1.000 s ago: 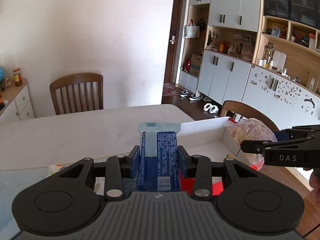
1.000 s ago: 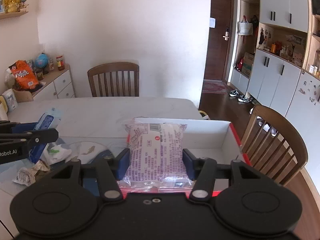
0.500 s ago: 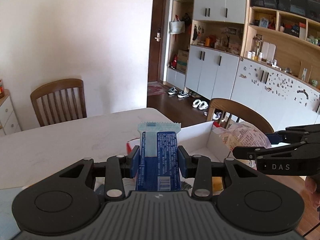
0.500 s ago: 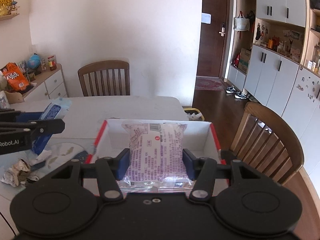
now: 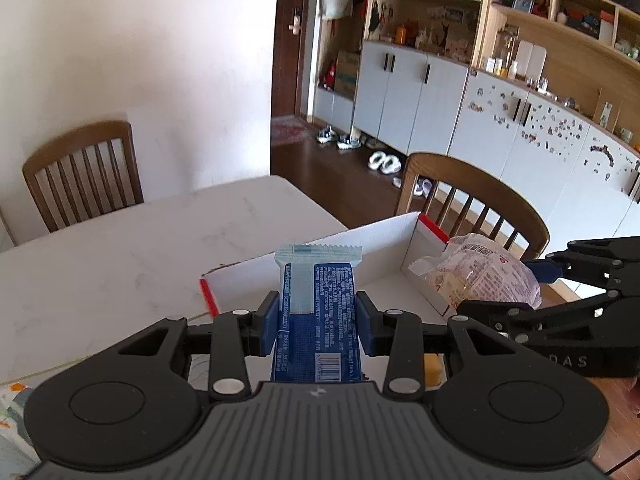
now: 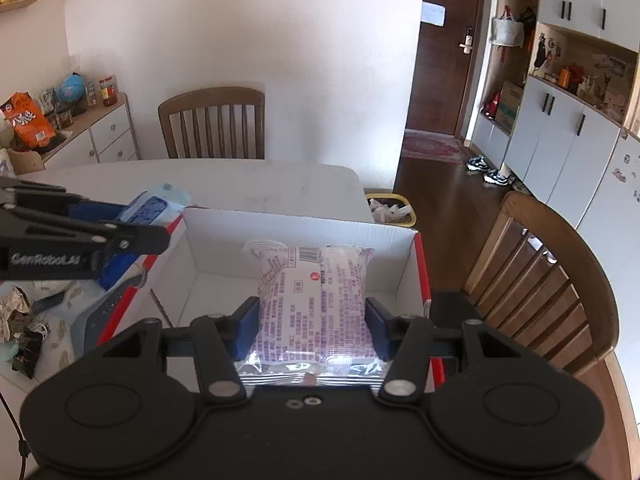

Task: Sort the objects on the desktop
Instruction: 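Lift and carry the blue wrapper and pink-white bag toward the shoebox, then lower the blue wrapper and pink-white bag into the shoebox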

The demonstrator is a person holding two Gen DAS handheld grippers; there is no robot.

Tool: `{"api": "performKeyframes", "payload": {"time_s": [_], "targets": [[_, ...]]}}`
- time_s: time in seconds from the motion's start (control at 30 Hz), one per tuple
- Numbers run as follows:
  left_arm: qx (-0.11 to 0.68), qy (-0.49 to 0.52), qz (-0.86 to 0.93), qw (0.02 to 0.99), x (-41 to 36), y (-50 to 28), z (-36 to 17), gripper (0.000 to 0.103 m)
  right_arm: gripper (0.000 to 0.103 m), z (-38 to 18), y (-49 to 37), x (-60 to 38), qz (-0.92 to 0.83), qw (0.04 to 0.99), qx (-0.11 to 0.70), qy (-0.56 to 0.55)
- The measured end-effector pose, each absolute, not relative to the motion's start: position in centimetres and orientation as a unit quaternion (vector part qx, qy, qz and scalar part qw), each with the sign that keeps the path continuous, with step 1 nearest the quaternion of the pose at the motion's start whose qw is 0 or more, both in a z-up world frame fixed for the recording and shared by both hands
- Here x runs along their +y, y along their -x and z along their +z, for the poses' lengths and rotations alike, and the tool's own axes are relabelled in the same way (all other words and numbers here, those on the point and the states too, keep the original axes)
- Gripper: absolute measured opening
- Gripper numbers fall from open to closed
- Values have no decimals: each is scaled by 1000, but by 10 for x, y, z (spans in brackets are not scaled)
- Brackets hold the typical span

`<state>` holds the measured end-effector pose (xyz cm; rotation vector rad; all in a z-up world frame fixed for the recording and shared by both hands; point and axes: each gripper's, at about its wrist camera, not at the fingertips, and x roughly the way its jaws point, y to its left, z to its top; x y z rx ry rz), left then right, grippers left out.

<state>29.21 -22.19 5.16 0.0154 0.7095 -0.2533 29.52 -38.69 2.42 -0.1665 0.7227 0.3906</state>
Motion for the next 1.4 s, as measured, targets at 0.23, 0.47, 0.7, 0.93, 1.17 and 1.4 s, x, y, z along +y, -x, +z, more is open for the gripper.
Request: {"api": "performKeyframes", "payload": {"time_s": [0.23, 0.47, 0.7, 0.93, 1.17, 1.4], "targets": [[383, -39, -126, 914, -231, -324, 31, 38, 55, 11, -319, -383, 194, 908, 353, 112], [425, -57, -130, 894, -239, -346, 4, 38, 55, -5, -347, -381, 206, 896, 371, 127], [451, -77, -129, 880, -249, -364, -16, 38, 54, -27, -373, -374, 204, 879, 414, 121], [490, -92, -136, 856, -256, -383, -38, 38, 54, -49, -385, -369, 211, 859, 440, 154], [514, -107, -132, 841, -255, -396, -52, 38, 54, -64, -390, -360, 212, 843, 457, 190], [541, -115, -135, 822, -255, -406, -63, 38, 54, -77, -391, -352, 217, 830, 472, 203]]}}
